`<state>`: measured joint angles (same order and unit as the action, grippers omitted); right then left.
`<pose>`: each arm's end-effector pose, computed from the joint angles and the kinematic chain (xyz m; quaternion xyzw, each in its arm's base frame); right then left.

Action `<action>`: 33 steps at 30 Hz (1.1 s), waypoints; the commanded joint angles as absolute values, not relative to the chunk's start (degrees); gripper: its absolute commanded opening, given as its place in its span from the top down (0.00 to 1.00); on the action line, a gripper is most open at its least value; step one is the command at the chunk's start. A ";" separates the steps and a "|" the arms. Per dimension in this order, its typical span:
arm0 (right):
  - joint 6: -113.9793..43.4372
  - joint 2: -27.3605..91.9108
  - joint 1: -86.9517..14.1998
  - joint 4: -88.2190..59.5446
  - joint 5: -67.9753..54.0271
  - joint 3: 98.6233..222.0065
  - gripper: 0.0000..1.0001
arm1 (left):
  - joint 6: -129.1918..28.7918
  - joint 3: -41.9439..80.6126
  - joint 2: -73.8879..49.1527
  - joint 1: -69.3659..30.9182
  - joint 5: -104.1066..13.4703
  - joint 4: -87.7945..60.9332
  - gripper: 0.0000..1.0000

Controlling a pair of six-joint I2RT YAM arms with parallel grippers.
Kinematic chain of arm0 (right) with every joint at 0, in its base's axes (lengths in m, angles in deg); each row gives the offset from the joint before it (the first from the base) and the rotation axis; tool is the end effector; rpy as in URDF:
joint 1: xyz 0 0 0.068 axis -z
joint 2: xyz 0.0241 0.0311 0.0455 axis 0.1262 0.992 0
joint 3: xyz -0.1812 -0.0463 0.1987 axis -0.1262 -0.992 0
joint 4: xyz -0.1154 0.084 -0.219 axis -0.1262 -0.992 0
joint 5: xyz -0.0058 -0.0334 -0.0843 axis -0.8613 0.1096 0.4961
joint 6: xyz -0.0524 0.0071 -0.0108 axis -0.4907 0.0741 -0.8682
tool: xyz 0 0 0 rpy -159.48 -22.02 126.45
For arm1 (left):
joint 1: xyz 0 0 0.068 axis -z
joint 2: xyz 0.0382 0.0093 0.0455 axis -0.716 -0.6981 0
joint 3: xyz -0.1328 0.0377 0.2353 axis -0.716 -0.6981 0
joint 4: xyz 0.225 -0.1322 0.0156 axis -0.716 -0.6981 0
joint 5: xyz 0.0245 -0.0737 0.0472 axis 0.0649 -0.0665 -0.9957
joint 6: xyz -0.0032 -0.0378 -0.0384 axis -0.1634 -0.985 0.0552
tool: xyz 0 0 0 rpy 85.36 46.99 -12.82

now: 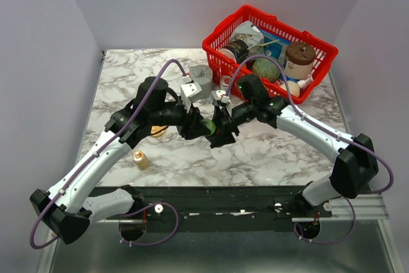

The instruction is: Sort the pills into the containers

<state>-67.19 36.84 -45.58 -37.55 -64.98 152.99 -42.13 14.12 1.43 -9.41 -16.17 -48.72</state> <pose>0.2296 0.2229 0.3027 -0.5929 0.5330 0.5303 0.2883 0.1670 -0.1497 0.3805 0.3879 0.7314 -0.4248 0.3662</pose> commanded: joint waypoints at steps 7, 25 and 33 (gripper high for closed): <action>-60.28 37.59 -44.87 -34.13 -70.26 154.20 0.88 | -35.88 14.76 4.40 -18.03 -13.31 -49.13 0.04; -61.33 37.94 -44.87 -34.66 -67.19 154.29 0.89 | -69.82 11.14 7.77 -17.87 -20.62 -42.77 0.01; -61.60 38.29 -44.87 -34.84 -66.75 154.38 0.88 | -70.70 14.22 2.13 -12.51 -24.75 -46.21 0.09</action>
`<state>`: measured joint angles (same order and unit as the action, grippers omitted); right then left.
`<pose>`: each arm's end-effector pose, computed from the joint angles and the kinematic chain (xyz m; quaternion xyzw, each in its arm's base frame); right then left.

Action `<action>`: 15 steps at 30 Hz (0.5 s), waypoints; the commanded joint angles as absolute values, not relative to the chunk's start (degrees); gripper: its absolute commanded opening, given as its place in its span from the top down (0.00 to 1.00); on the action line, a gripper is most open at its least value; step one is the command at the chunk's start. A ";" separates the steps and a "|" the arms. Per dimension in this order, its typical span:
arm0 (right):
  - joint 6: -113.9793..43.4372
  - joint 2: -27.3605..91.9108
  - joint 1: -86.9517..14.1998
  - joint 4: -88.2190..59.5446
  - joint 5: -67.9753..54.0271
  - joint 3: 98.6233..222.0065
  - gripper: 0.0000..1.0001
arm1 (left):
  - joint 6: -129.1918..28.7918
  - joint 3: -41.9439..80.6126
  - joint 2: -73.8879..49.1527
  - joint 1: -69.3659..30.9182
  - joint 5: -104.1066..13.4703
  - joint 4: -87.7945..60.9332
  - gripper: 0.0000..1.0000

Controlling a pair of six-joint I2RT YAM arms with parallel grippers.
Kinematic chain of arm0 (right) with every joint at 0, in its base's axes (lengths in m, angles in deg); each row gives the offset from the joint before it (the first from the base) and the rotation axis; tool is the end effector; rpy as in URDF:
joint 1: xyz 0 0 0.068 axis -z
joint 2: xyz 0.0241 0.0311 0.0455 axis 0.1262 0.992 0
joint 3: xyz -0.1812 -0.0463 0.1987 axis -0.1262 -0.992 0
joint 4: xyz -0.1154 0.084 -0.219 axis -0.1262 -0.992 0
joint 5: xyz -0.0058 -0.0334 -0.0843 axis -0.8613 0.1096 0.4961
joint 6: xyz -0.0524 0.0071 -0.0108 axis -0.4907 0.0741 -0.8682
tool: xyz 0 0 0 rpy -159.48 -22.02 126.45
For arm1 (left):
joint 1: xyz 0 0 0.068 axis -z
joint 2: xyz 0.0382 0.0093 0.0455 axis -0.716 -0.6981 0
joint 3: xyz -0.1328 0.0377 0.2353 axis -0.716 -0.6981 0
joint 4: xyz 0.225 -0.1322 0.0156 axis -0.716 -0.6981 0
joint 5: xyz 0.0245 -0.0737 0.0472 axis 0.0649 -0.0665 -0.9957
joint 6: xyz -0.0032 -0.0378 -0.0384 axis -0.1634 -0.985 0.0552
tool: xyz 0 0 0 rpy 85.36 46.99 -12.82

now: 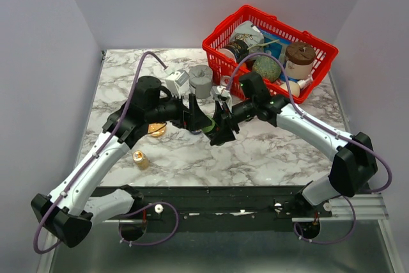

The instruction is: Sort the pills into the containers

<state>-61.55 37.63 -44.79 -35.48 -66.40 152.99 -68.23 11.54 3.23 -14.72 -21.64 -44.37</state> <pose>0.2357 0.2225 0.3015 -0.5660 0.5518 0.5497 0.2702 0.1803 -0.1304 0.3781 0.1591 0.8056 -0.4628 0.3339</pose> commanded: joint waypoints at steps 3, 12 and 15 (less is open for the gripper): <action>-61.69 38.29 -44.87 -34.92 -66.48 154.38 0.88 | -70.53 15.19 0.55 -11.27 -24.75 -47.26 0.17; -61.69 38.29 -44.87 -35.10 -66.04 154.64 0.89 | -63.51 19.15 -2.26 -9.86 -23.35 -54.20 0.65; -61.25 38.56 -44.87 -35.01 -67.18 154.64 0.88 | -55.08 20.20 -2.35 -9.69 -20.81 -56.05 0.74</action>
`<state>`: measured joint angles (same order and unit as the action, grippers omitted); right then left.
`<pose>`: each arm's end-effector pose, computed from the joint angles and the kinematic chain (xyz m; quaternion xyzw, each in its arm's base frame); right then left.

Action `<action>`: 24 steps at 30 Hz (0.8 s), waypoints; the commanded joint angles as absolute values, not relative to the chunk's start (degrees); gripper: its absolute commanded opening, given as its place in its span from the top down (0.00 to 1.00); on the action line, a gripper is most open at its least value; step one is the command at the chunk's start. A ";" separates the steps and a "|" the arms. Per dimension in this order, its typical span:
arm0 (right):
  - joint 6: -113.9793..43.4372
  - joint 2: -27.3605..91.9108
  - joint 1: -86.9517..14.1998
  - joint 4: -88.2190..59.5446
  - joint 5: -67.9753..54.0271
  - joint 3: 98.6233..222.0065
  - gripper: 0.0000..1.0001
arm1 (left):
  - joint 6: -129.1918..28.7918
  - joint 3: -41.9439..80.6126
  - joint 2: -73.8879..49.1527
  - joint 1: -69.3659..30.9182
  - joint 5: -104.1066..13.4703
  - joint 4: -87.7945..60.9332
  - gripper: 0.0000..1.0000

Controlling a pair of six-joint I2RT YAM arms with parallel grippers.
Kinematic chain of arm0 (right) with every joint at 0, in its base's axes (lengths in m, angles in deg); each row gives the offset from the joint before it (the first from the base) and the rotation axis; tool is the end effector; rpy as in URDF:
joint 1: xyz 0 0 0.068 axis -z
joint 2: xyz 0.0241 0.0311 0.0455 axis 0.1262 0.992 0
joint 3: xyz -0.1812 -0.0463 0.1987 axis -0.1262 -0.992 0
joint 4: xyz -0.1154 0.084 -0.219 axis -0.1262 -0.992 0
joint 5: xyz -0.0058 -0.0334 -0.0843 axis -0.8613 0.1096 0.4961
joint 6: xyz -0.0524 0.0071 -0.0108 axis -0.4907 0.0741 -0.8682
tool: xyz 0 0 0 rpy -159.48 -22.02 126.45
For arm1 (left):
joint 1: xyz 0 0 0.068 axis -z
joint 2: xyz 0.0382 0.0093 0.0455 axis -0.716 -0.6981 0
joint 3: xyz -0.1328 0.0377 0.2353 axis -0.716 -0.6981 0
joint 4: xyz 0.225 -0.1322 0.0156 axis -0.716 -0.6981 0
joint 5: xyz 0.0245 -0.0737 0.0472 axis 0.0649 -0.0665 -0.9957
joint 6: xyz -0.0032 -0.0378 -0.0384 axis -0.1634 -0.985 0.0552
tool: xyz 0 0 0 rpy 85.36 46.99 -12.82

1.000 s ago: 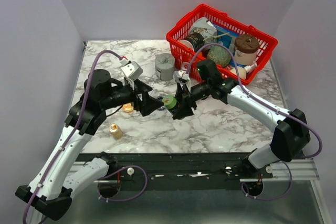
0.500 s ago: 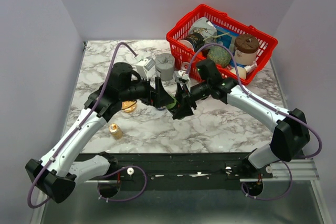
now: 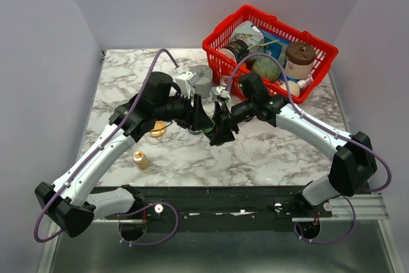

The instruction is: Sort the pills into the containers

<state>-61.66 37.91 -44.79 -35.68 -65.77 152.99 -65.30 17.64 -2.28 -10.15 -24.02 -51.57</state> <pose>0.2365 0.2229 0.2995 -0.5650 0.5569 0.5460 0.2693 0.1837 -0.1530 0.3812 0.1907 0.8287 -0.4366 0.2937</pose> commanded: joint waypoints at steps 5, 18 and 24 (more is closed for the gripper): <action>-58.44 39.26 -44.87 -33.35 -70.95 154.38 0.89 | -36.98 19.59 -0.42 -9.69 -10.70 -59.13 0.74; -55.71 39.09 -44.95 -30.53 -72.46 153.33 0.89 | -32.64 20.29 -1.39 -10.92 -14.28 -58.61 0.33; -56.50 38.82 -44.87 -31.14 -71.23 153.50 0.89 | -48.67 17.83 4.76 -12.76 -21.66 -50.00 0.01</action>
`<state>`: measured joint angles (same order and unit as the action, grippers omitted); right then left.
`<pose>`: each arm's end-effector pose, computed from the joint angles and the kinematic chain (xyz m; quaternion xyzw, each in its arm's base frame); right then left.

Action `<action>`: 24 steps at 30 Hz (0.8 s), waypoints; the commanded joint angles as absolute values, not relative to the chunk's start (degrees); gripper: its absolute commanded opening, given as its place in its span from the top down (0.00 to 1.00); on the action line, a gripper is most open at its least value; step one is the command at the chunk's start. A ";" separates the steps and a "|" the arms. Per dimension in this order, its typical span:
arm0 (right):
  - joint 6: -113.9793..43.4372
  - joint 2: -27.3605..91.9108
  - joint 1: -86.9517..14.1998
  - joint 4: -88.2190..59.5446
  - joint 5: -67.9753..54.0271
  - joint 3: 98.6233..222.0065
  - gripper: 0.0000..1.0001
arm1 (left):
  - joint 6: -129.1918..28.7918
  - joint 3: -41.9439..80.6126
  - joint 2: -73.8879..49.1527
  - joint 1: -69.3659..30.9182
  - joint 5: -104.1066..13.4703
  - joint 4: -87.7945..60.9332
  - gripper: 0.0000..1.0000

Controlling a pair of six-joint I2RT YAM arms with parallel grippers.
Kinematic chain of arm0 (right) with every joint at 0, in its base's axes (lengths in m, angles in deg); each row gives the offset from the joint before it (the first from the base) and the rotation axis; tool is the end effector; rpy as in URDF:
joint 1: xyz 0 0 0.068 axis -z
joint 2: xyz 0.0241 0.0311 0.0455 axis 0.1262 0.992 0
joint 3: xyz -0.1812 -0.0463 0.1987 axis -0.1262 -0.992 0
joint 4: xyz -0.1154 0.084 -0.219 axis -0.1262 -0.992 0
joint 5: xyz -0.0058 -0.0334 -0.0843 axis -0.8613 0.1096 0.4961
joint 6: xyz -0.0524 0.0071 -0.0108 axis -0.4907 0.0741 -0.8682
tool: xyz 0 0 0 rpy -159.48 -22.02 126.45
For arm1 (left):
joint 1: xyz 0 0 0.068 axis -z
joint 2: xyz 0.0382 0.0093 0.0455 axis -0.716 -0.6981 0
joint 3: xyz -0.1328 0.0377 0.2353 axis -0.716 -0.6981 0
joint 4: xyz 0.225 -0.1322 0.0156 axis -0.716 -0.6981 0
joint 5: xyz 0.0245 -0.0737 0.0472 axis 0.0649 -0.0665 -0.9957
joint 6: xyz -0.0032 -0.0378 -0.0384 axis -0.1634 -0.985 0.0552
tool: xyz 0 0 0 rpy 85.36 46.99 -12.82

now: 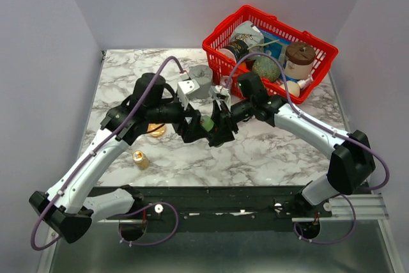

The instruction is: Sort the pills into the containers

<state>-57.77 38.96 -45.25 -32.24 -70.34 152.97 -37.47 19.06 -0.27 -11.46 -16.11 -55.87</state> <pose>0.2378 0.2285 0.2995 -0.5576 0.5378 0.5812 0.2493 0.1709 -0.1427 0.3914 0.4005 0.7405 -0.4003 0.3619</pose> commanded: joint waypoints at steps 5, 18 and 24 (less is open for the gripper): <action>-56.94 38.91 -44.87 -31.58 -69.82 153.67 0.89 | -64.44 16.34 7.66 -12.94 -26.94 -47.79 0.01; -57.20 39.17 -44.87 -32.11 -66.75 153.94 0.89 | -77.47 16.95 3.63 -10.13 -34.24 -54.56 0.06; -57.38 39.17 -44.87 -32.20 -66.57 154.03 0.89 | -75.71 18.35 0.29 -8.11 -34.86 -54.47 0.14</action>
<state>-57.13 38.96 -44.94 -32.29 -66.71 152.99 -75.79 15.76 1.70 -9.19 -32.80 -52.94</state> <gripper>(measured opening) 0.590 0.905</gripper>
